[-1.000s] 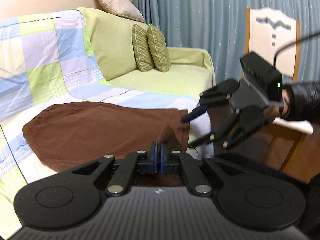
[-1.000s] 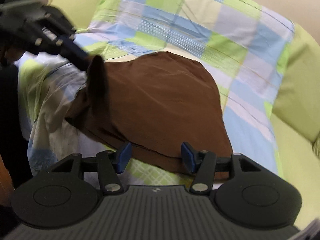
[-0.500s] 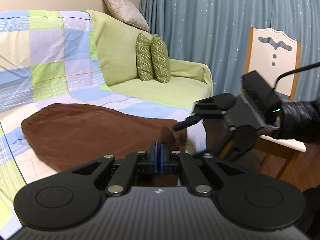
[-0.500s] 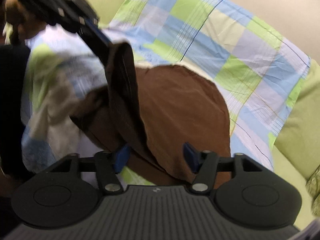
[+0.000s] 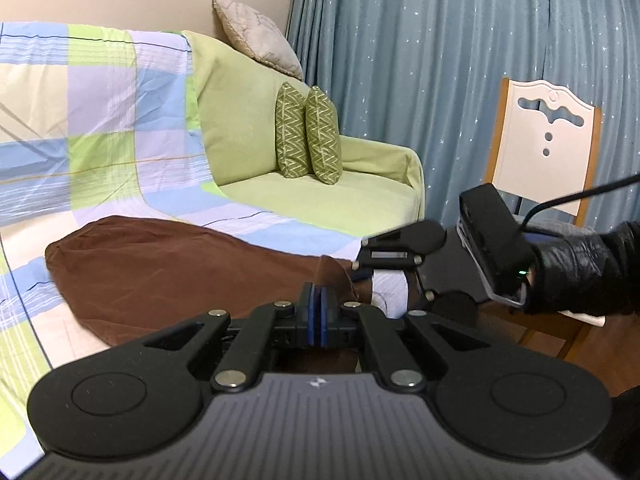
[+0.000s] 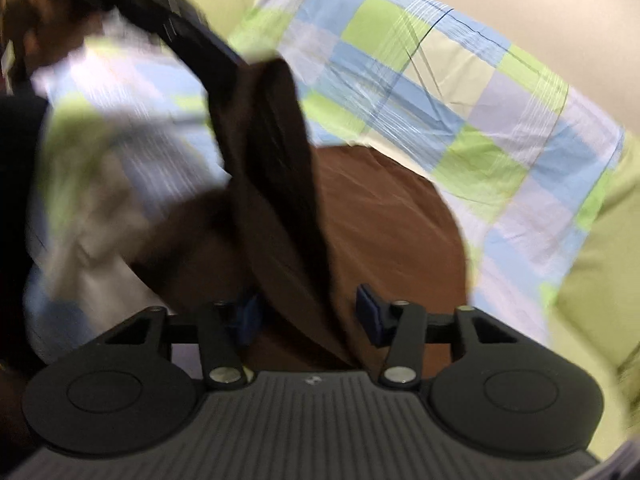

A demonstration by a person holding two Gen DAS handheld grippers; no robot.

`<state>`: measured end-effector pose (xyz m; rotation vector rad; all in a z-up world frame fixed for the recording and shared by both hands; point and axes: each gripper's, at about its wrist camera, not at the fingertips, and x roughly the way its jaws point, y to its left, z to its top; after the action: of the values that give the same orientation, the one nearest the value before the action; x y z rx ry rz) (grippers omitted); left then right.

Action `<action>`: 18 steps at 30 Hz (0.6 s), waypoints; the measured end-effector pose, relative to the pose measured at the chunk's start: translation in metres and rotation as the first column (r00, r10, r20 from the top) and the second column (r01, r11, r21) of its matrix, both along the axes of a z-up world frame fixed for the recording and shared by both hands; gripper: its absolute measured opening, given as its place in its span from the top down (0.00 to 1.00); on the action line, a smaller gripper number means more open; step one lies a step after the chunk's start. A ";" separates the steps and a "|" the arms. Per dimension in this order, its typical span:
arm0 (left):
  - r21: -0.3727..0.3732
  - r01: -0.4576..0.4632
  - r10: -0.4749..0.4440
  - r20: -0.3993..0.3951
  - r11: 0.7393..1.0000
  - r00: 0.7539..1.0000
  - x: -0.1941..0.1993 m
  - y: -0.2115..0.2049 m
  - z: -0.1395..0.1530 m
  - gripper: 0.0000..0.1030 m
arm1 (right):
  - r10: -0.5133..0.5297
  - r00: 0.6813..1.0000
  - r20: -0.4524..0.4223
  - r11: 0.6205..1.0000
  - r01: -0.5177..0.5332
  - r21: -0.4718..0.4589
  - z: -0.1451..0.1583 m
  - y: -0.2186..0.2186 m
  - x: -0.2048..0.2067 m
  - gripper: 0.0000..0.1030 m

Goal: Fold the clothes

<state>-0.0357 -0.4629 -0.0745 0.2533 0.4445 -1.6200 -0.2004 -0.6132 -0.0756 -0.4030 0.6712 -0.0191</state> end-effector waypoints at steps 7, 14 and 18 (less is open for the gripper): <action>0.050 0.030 -0.033 0.065 0.998 0.997 -0.011 -0.001 -0.013 1.00 | -0.044 0.998 -0.039 0.994 0.040 -0.100 0.000 -0.024 -0.012 1.00; 0.153 0.035 -0.067 0.209 0.988 0.976 -0.029 0.006 -0.031 1.00 | -0.056 0.995 -0.086 0.987 0.042 -0.154 -0.002 -0.014 -0.026 1.00; 0.187 0.031 -0.102 0.382 0.982 0.918 -0.048 0.011 -0.041 0.96 | -0.079 0.992 -0.102 0.983 0.061 -0.174 -0.009 -0.010 -0.034 0.97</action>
<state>-0.0835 -0.4522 -0.1157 0.7212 0.2728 -1.5483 -0.2348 -0.6237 -0.0844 -0.5477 0.7936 -0.1229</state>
